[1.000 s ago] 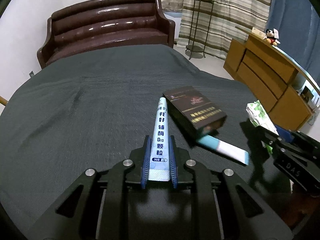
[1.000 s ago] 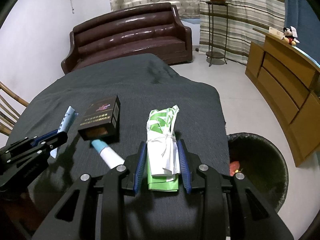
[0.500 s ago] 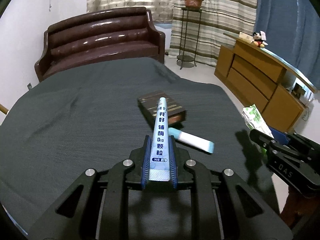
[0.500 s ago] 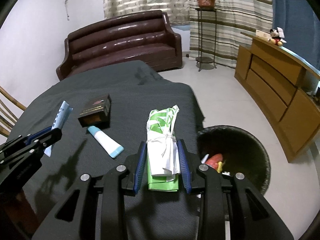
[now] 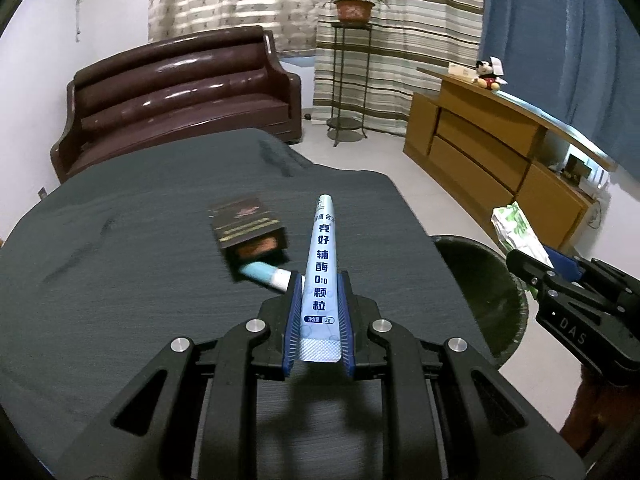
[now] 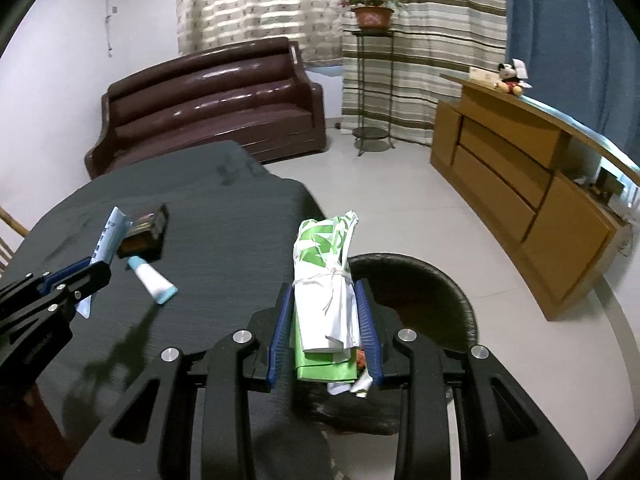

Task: Collect trash
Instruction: 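Carry the packet and tube in both grippers over the black bin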

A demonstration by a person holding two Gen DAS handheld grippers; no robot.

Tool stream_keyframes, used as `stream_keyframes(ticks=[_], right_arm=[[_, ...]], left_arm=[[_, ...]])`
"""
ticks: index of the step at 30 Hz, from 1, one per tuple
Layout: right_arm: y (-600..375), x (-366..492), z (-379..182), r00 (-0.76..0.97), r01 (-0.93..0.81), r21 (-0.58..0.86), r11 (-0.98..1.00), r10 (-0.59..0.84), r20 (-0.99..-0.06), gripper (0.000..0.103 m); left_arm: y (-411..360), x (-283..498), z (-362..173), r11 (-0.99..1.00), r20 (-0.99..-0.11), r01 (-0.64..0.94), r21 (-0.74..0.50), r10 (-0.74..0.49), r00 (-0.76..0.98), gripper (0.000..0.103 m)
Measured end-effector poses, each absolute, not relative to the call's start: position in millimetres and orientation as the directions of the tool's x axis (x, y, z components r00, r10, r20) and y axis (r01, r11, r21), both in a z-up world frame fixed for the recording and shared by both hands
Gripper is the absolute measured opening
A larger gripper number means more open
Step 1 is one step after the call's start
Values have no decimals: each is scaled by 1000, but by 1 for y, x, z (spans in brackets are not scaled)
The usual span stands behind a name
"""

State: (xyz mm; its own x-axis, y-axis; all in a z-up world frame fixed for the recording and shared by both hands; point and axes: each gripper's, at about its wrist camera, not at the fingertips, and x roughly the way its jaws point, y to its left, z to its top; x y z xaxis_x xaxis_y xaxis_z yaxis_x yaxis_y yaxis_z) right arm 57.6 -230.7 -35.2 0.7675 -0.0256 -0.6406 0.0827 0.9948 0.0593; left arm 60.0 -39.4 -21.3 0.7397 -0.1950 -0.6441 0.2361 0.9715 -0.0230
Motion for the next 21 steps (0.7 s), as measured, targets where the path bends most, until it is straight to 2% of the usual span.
stream_keyframes(ticks=[15, 21], right_arm=[[-285, 47, -40, 768, 227, 45, 973, -151, -623, 33], [-291, 48, -39, 775, 241, 36, 970, -170, -608, 33]], left_arm=[[-108, 55, -23, 939, -601, 344, 3, -273, 751, 18], [-126, 63, -28, 931, -610, 366, 4, -287, 738, 18]])
